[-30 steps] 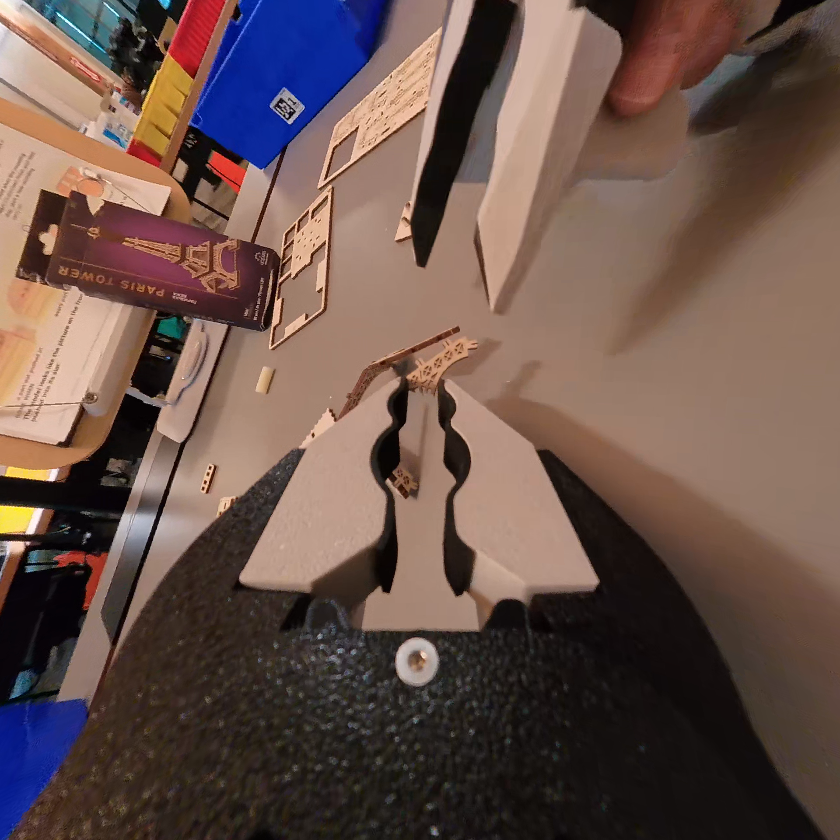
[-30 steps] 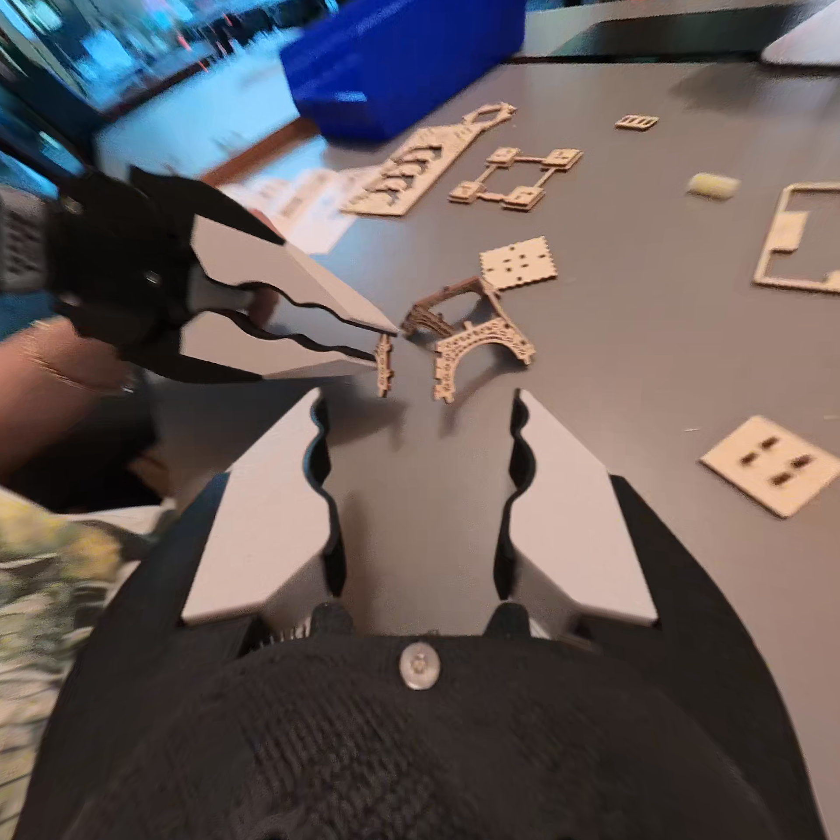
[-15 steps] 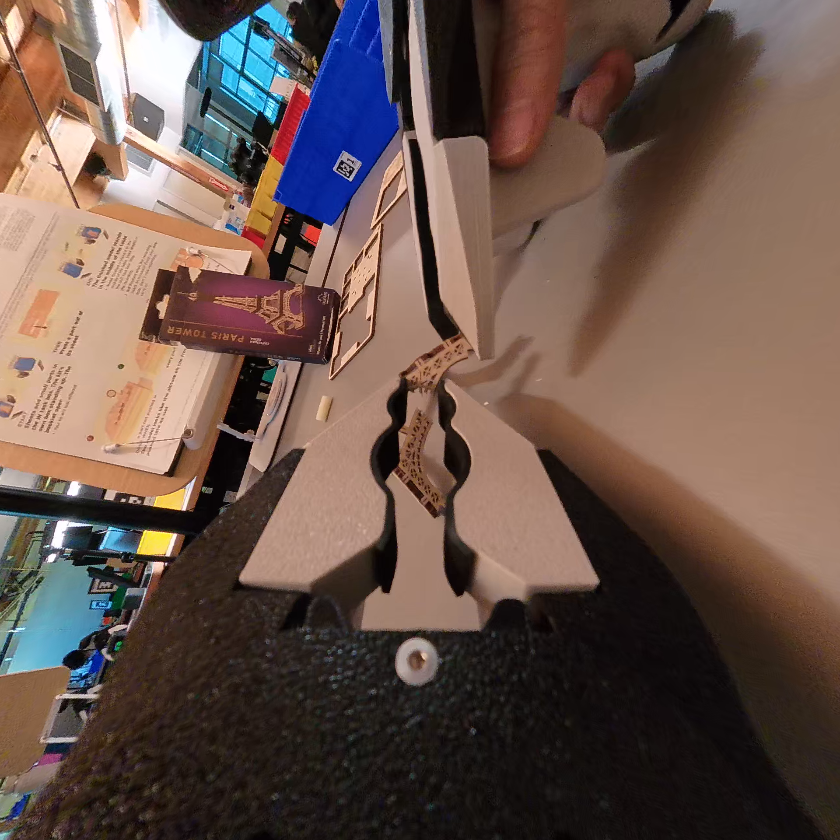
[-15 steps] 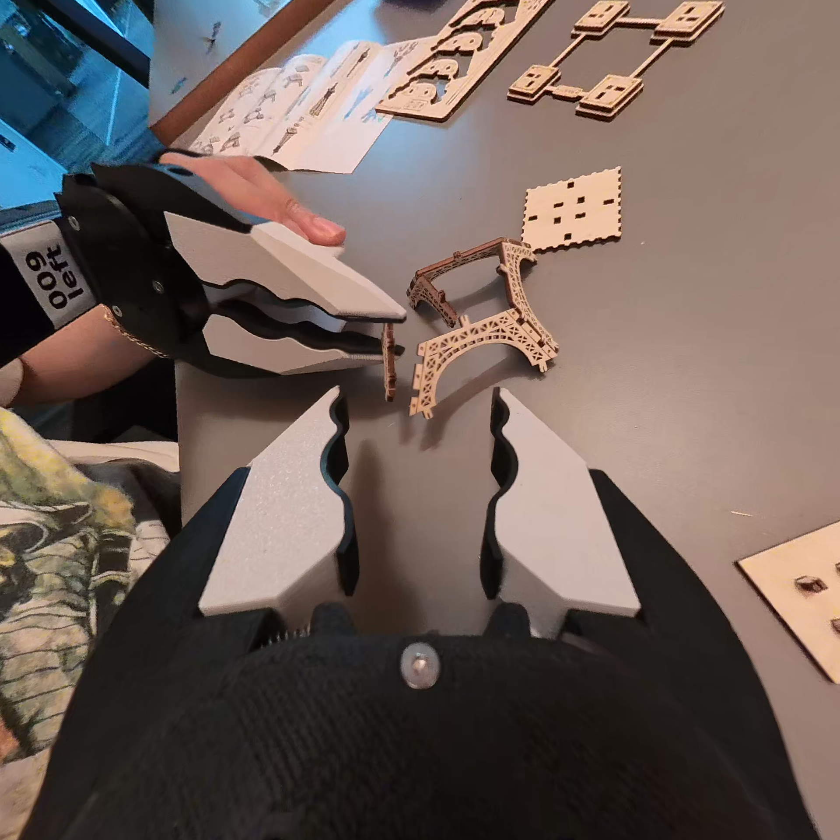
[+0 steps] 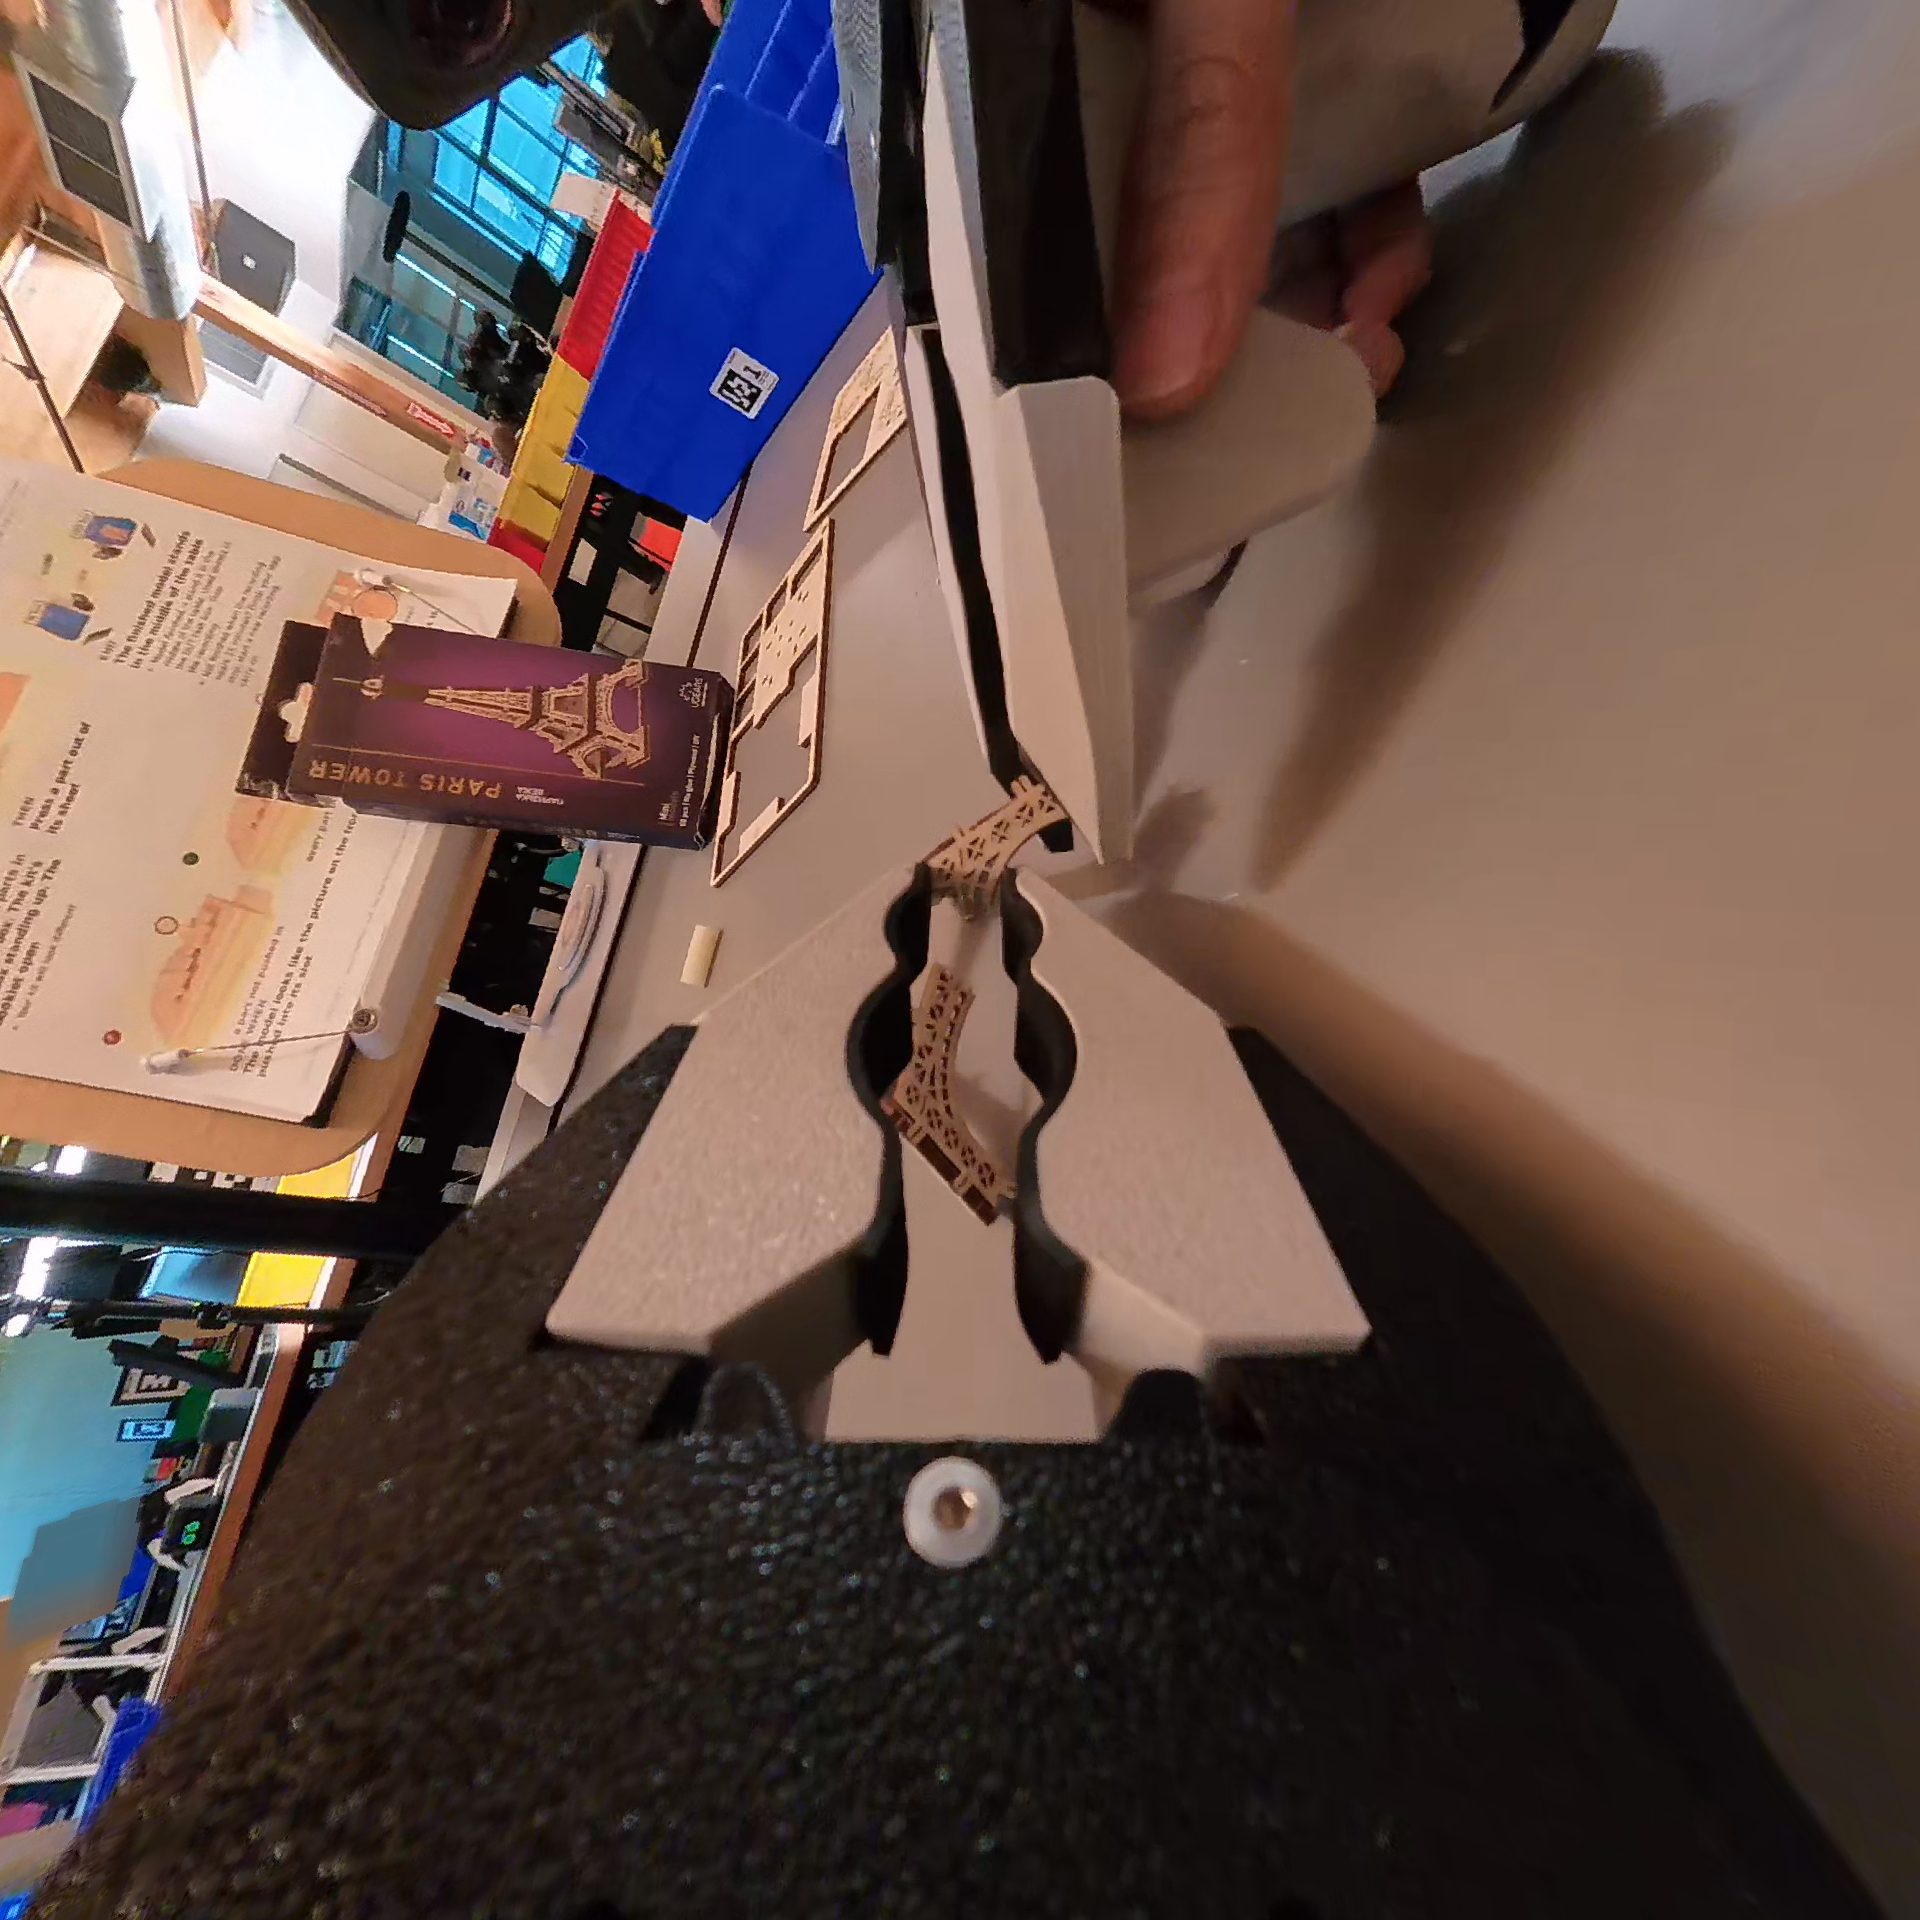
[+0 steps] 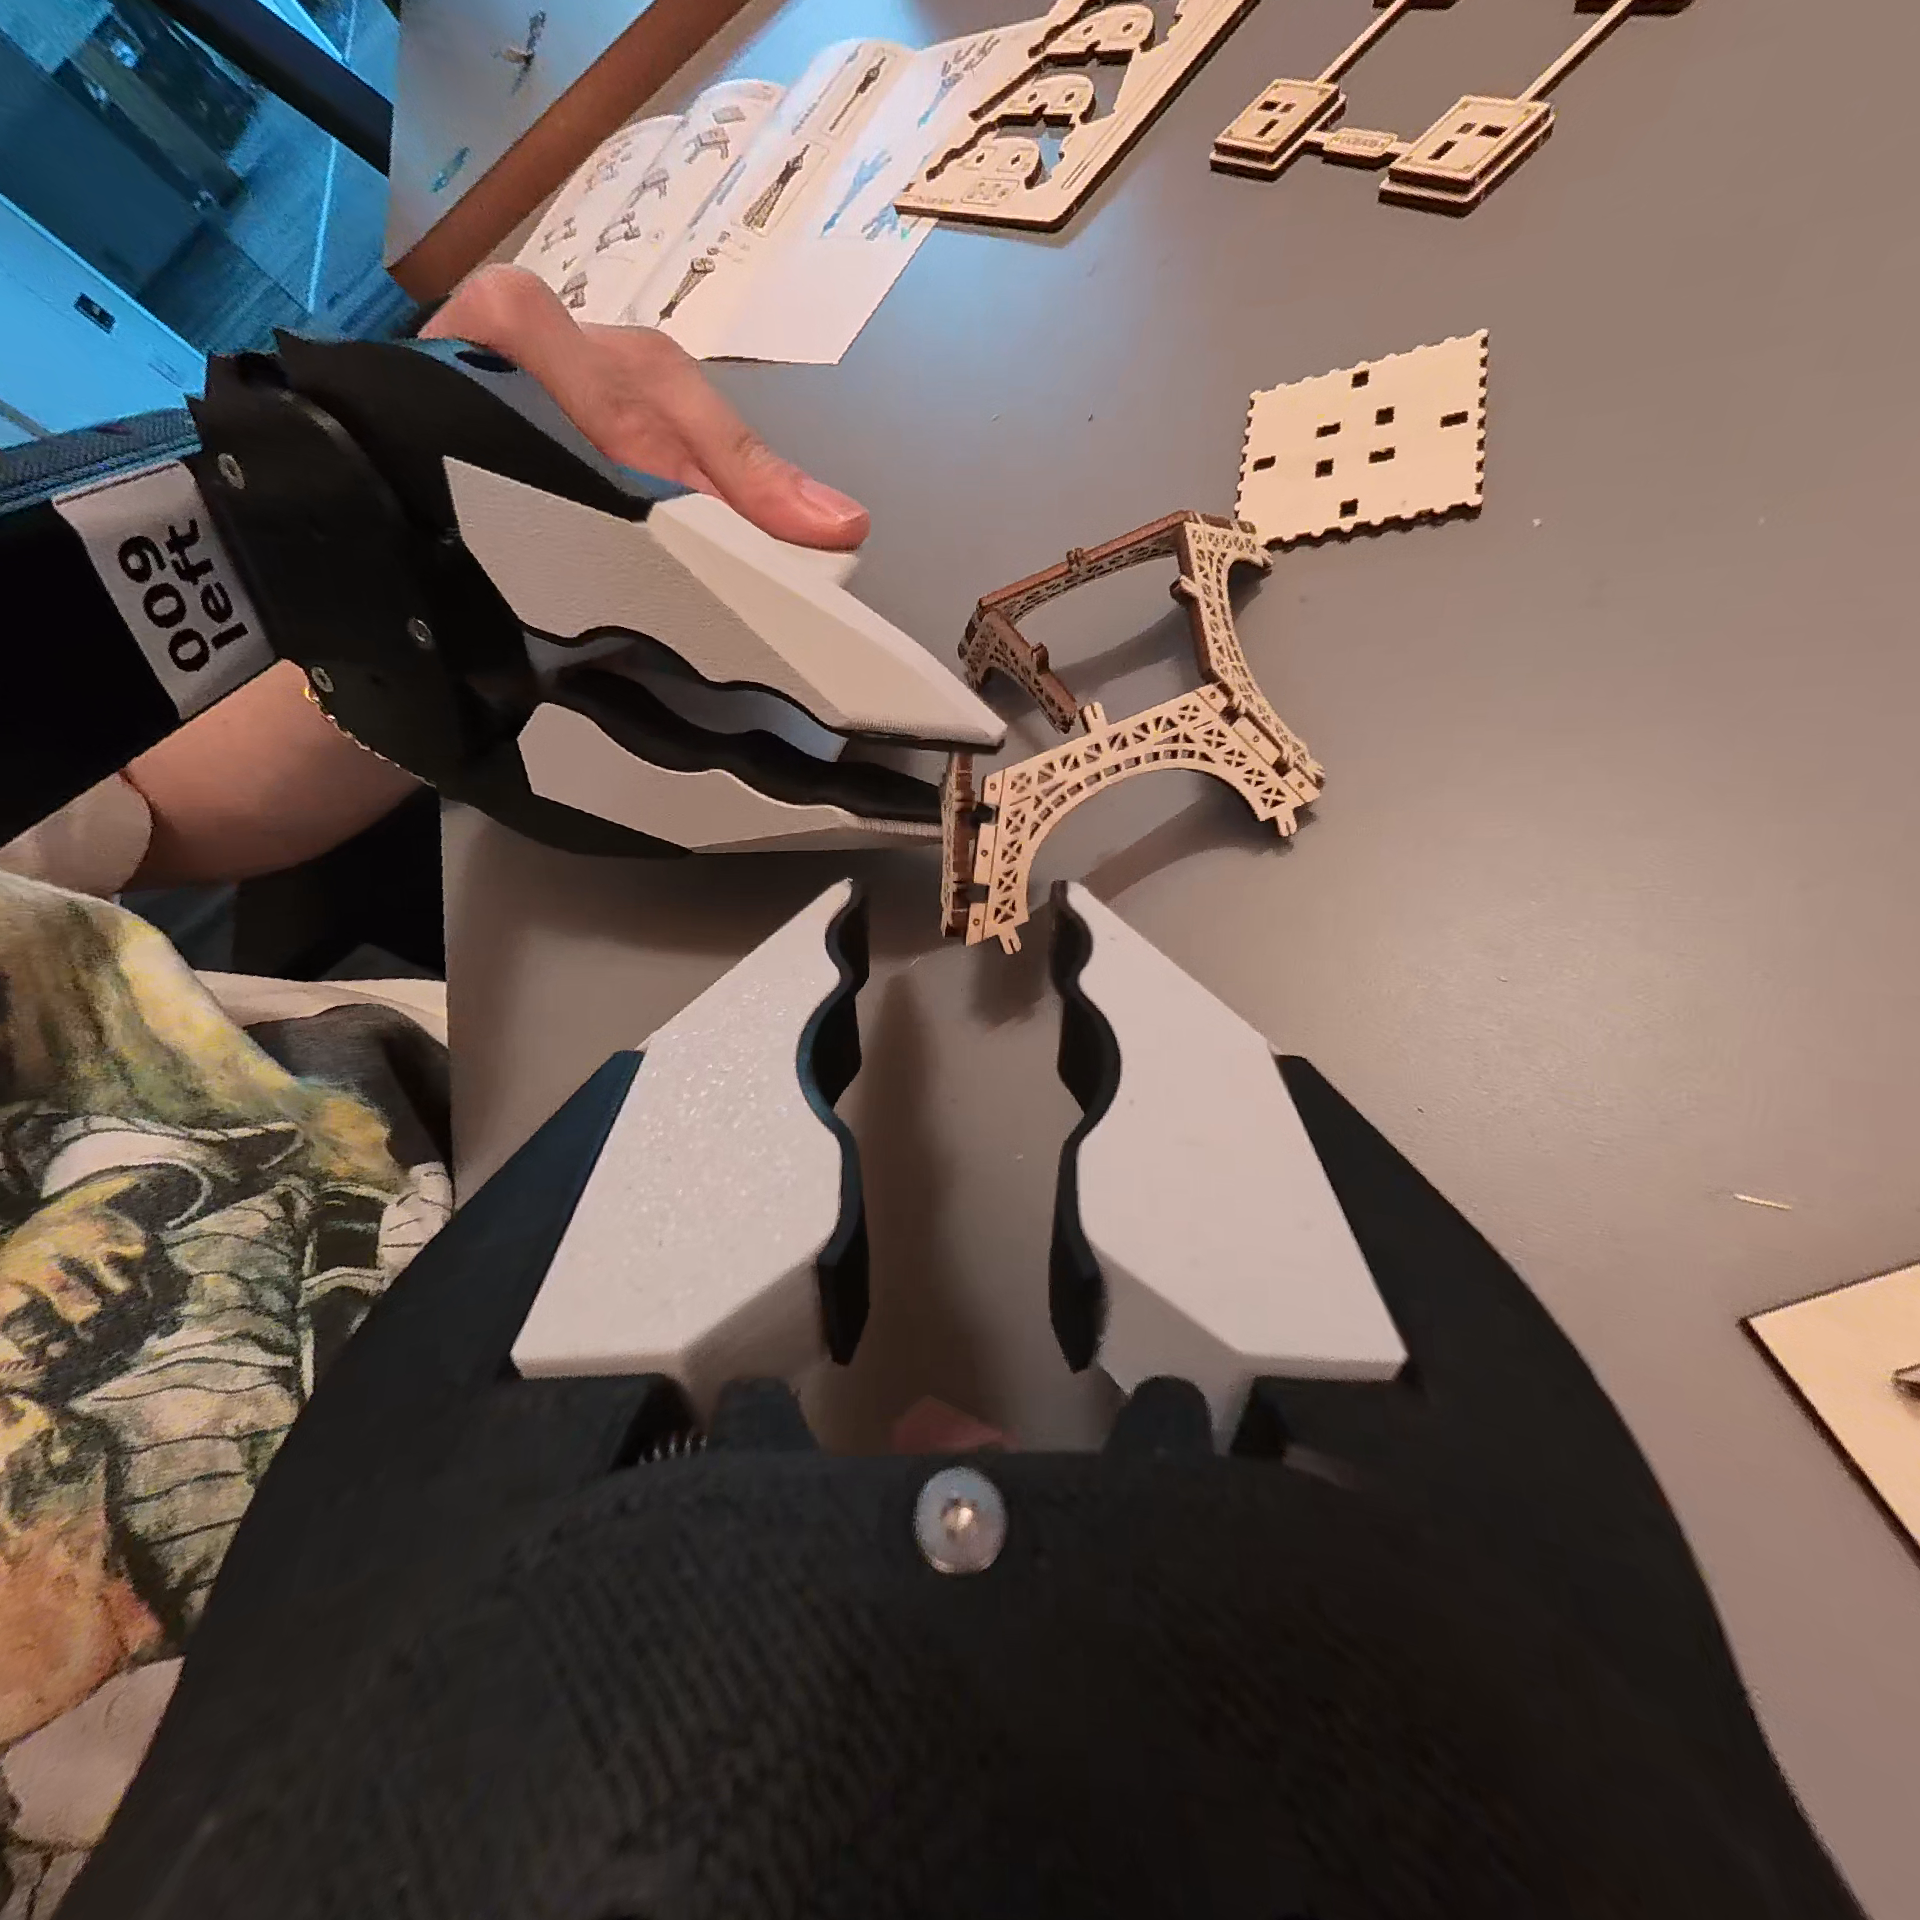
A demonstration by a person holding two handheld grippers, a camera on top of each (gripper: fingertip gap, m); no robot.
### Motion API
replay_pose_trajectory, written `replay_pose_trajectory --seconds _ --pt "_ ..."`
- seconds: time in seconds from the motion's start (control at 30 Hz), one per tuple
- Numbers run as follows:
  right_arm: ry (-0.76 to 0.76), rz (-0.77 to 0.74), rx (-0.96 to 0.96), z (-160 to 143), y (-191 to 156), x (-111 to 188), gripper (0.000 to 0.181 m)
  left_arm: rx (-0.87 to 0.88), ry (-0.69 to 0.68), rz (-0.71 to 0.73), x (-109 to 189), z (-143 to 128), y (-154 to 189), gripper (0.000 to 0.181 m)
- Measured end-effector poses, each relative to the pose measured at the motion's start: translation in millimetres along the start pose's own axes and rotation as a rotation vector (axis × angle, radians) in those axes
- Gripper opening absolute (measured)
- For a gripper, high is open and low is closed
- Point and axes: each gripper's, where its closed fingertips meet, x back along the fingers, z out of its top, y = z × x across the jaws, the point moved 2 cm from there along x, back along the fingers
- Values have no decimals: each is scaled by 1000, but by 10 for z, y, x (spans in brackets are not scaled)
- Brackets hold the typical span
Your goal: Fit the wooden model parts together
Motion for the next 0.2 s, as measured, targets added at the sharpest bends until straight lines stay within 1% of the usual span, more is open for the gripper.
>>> replay_pose_trajectory --seconds 0.2 --pt "43 21 -49 43 30 46 20 -10 -1 -28 -9 -20 10 11"
